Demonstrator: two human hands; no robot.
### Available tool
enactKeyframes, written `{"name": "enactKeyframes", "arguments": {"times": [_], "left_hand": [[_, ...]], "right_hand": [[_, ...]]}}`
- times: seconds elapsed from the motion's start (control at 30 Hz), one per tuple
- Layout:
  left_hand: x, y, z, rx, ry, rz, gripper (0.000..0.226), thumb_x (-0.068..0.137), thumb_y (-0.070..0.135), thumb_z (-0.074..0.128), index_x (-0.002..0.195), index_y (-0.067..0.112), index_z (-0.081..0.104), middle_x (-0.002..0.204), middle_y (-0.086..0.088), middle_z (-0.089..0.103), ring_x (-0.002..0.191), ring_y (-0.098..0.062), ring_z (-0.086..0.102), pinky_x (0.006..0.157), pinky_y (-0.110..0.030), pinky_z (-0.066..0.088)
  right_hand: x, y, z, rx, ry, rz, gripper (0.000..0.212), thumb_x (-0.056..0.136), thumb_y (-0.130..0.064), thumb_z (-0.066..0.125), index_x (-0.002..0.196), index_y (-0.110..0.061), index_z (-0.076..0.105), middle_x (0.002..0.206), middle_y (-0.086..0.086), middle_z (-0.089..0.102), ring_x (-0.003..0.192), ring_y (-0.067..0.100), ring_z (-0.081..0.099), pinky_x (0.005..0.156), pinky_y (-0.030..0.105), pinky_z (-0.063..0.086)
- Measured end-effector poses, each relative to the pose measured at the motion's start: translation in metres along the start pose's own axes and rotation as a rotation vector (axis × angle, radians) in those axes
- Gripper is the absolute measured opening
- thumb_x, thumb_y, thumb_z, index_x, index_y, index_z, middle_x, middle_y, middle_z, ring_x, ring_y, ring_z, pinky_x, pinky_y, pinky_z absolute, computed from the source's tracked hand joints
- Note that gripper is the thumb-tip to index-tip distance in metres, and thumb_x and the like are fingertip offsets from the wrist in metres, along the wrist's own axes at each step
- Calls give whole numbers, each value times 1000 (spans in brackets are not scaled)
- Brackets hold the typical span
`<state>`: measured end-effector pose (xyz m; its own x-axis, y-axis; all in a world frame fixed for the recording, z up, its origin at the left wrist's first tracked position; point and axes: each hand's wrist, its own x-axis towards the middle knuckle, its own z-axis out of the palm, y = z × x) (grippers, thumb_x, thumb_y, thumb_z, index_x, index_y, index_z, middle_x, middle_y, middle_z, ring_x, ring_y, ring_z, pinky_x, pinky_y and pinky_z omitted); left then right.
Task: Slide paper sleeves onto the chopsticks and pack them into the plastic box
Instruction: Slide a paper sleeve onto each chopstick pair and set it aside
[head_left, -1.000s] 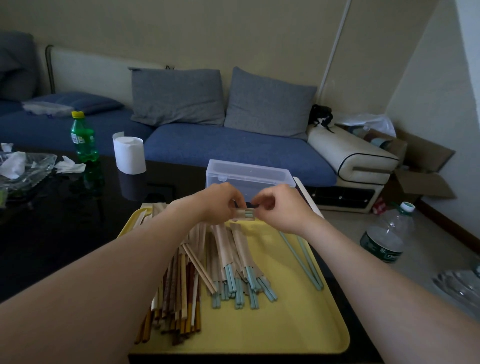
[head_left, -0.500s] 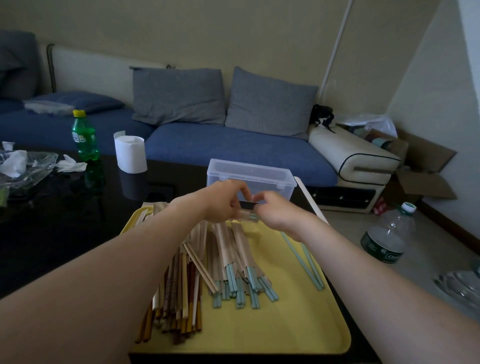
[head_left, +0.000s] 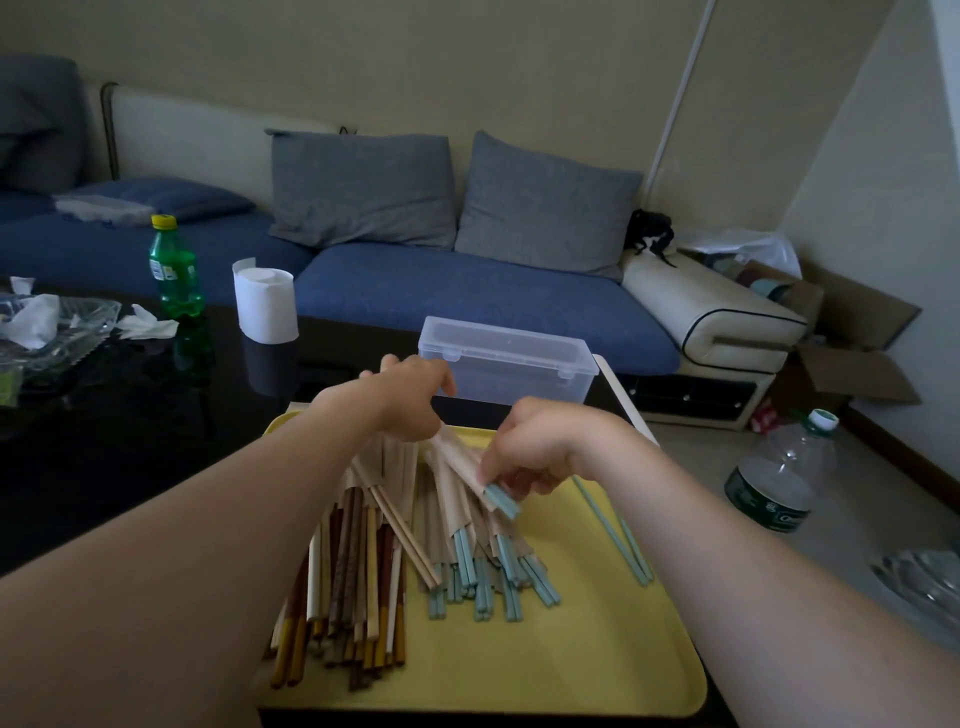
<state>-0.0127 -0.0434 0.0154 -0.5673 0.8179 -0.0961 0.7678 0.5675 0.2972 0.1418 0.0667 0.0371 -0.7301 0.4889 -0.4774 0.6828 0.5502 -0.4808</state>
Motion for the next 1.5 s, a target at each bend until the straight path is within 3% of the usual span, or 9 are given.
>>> {"name": "enactKeyframes", "arguments": {"times": [0.2, 0.37, 0.47, 0.63, 0.87, 0.97, 1.13, 1.37, 1.5], "left_hand": [[4, -17, 2, 78, 76, -212, 24, 99, 14, 66, 121, 16, 57, 112, -7, 57, 112, -29, 59, 110, -55, 45], [7, -31, 1, 172, 5, -262, 32, 99, 14, 68, 129, 14, 56, 109, -8, 57, 105, -28, 64, 100, -49, 56], [15, -35, 2, 218, -42, -238, 37, 98, 14, 69, 133, 13, 56, 113, -8, 57, 106, -26, 64, 99, -43, 57], [28, -34, 0, 306, -26, -197, 39, 98, 10, 69, 135, 11, 54, 124, -11, 54, 102, -25, 58, 91, -37, 55], [49, -37, 4, 341, -18, -200, 39, 98, 17, 72, 132, 14, 54, 92, -4, 46, 92, -23, 56, 82, -37, 54], [52, -40, 7, 361, -19, -165, 38, 98, 19, 71, 132, 15, 55, 93, -3, 49, 95, -23, 56, 87, -39, 53], [53, -47, 12, 431, 7, -90, 39, 98, 22, 70, 134, 18, 56, 129, -9, 59, 124, -30, 57, 107, -49, 47], [43, -28, 18, 423, 262, 135, 25, 103, 25, 53, 126, 18, 47, 117, -4, 66, 103, -26, 63, 92, -43, 44], [30, 0, 9, 321, 353, 302, 13, 105, 27, 47, 115, 21, 42, 110, -1, 58, 82, -21, 51, 79, -38, 40]], "right_hand": [[0, -24, 13, -149, -172, 111, 30, 101, -35, 75, 102, -5, 76, 86, 12, 83, 68, 19, 78, 65, 26, 56], [16, -38, 17, -139, 144, 23, 36, 107, -33, 54, 93, -6, 75, 68, 5, 79, 50, 17, 69, 61, 26, 56], [29, -41, 21, -138, 331, -70, 28, 104, -32, 53, 95, -10, 67, 62, 3, 77, 61, 23, 78, 79, 39, 67], [42, -48, 27, -160, 475, -104, 23, 95, -37, 59, 98, -14, 60, 96, 10, 78, 90, 33, 77, 83, 39, 62], [51, -52, 28, -240, 545, -123, 38, 101, -36, 64, 132, -15, 58, 109, 5, 52, 103, 31, 60, 77, 38, 46], [54, -53, 29, -253, 553, -124, 40, 102, -36, 64, 136, -15, 58, 109, 5, 51, 113, 33, 63, 78, 39, 45], [52, -52, 27, -265, 540, -109, 35, 102, -35, 65, 130, -14, 59, 103, 4, 54, 108, 33, 66, 76, 38, 47], [40, -17, 4, -380, 479, 120, 14, 97, -10, 63, 107, -13, 54, 97, 10, 66, 91, 31, 72, 71, 35, 54], [27, 9, -9, -528, 435, 261, 27, 91, -7, 70, 112, -15, 55, 96, 7, 57, 90, 29, 64, 68, 37, 50]]}}
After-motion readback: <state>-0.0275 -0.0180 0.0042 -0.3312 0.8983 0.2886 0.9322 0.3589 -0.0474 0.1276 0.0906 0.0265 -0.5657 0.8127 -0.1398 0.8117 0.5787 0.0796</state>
